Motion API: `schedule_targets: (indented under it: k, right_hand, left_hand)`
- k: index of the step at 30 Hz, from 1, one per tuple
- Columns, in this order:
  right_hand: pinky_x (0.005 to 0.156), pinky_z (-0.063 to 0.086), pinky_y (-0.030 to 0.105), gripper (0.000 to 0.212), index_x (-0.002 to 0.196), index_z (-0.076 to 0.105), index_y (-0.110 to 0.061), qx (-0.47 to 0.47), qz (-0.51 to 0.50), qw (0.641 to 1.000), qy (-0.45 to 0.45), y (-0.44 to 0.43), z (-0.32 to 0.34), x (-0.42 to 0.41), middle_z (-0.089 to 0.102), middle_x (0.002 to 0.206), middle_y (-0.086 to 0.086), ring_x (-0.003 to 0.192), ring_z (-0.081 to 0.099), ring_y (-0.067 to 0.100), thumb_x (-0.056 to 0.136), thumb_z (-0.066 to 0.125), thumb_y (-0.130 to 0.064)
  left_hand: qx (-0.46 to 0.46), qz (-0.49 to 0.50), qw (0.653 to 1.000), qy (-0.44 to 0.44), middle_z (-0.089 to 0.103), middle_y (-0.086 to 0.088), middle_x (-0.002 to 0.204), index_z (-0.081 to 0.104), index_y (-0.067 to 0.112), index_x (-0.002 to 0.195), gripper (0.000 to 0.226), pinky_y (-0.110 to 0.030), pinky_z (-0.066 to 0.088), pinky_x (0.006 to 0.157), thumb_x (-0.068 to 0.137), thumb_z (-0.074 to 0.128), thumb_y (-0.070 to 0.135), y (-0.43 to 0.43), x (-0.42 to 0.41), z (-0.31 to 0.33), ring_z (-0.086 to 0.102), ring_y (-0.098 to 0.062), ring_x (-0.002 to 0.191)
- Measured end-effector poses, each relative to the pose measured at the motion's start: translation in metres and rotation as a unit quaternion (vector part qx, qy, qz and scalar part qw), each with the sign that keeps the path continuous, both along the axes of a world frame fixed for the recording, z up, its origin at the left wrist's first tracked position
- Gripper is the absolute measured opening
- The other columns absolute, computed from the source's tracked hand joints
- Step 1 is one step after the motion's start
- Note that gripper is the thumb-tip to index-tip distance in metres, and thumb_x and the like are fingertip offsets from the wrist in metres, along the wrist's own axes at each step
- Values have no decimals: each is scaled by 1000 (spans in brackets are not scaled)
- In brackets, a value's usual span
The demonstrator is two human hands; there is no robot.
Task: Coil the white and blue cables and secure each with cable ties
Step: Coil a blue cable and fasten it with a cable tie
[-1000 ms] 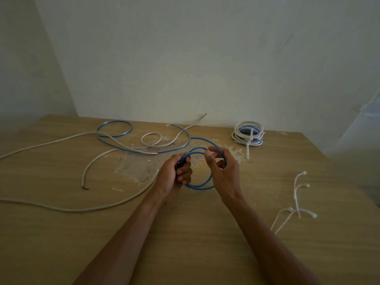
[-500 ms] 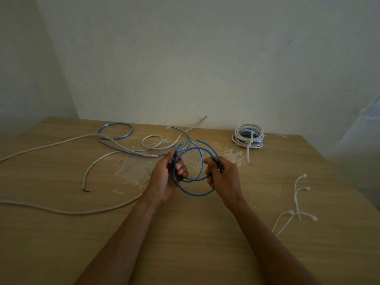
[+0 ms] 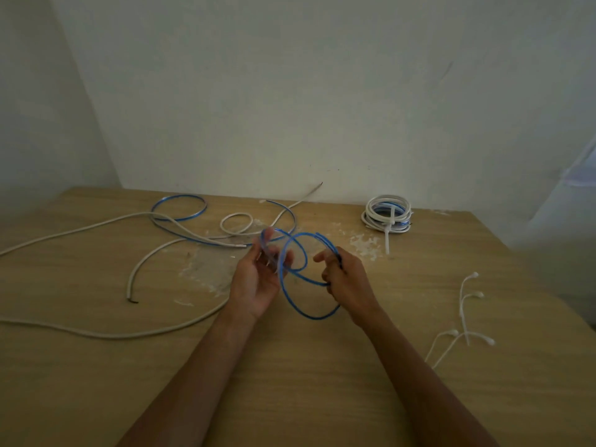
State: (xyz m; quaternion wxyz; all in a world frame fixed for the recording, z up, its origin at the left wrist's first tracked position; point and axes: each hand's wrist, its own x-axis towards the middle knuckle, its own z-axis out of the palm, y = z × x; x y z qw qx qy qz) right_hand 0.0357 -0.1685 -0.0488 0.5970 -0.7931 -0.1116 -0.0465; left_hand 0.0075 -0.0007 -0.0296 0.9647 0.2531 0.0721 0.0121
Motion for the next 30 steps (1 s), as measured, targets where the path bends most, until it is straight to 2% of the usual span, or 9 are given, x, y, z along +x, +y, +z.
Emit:
schedule_targets:
  k: [4, 8, 13, 18, 21, 24, 27, 28, 30]
  right_hand:
    - [49, 38, 27, 32, 95, 68, -19, -34, -27, 999, -28, -4, -2, 0, 51, 56, -7, 46, 45, 4, 108, 40, -30]
    - [54, 41, 16, 28, 112, 73, -19, -54, -72, 991, -97, -10, -1, 3, 59, 61, -8, 54, 56, 3, 106, 46, -27]
    - [55, 34, 10, 26, 121, 70, -21, -141, -83, 972, -169, -13, -4, 4, 54, 63, -18, 60, 57, -4, 103, 53, -25]
    - [66, 49, 30, 24, 117, 70, -17, -164, -52, 968, -181, -13, -5, 5, 68, 81, -2, 72, 62, 11, 104, 52, -25]
    - [69, 46, 19, 21, 120, 64, -28, -105, -57, 983, -141, -14, -1, 7, 68, 88, -8, 74, 59, 1, 100, 59, -30]
    - [62, 48, 32, 16, 104, 67, -27, 42, -87, 990, -101, -18, 5, 14, 65, 77, -5, 61, 58, 6, 104, 52, -26]
    - [67, 56, 32, 28, 106, 70, -23, -29, -116, 985, -126, -26, 2, 18, 72, 85, -6, 69, 67, 9, 108, 43, -28]
    - [64, 55, 30, 29, 106, 70, -21, -51, -131, 982, -128, -29, 2, 18, 73, 85, -5, 65, 67, 10, 108, 42, -30]
    - [47, 47, 25, 29, 105, 64, -14, 56, -134, 987, -61, -31, 6, 18, 75, 79, 4, 49, 63, 16, 109, 39, -28]
  left_hand:
    - [-26, -21, 999, -22, 38, 7, 52, 56, 15, 87, 34, -24, 50, 52, 109, 32, 25, 7, 2, -1, 40, -7, 42]
    - [183, -44, 981, -36, 29, 6, 55, 46, 16, 79, 37, -20, 26, 40, 109, 31, 31, 2, 1, -2, 25, -6, 40]
    - [327, -38, 942, -69, 46, -5, 53, 49, 11, 75, 43, -27, 32, 49, 110, 29, 27, -15, 0, -9, 40, -14, 45]
    - [298, -117, 946, -39, 20, 5, 49, 49, 11, 75, 43, -25, 21, 47, 109, 30, 32, -12, -5, -4, 18, -8, 40]
    - [296, -99, 950, -26, 20, 6, 50, 38, 17, 68, 45, -28, 16, 49, 109, 30, 33, -8, -2, -4, 17, -8, 41]
    - [204, -23, 979, -7, 19, 8, 47, 33, 20, 67, 44, -26, 14, 45, 109, 29, 33, 5, 5, -5, 17, -7, 37]
    - [91, 24, 996, -12, 20, 9, 42, 32, 22, 65, 45, -24, 19, 40, 108, 30, 35, 26, 11, -4, 18, -7, 33]
    - [73, 29, 997, -16, 20, 9, 42, 32, 22, 65, 45, -23, 20, 41, 108, 30, 36, 32, 12, -3, 20, -6, 33]
    - [44, 38, 998, -25, 24, 8, 43, 34, 23, 66, 43, -23, 26, 45, 107, 30, 35, 39, 12, -3, 25, -7, 36]
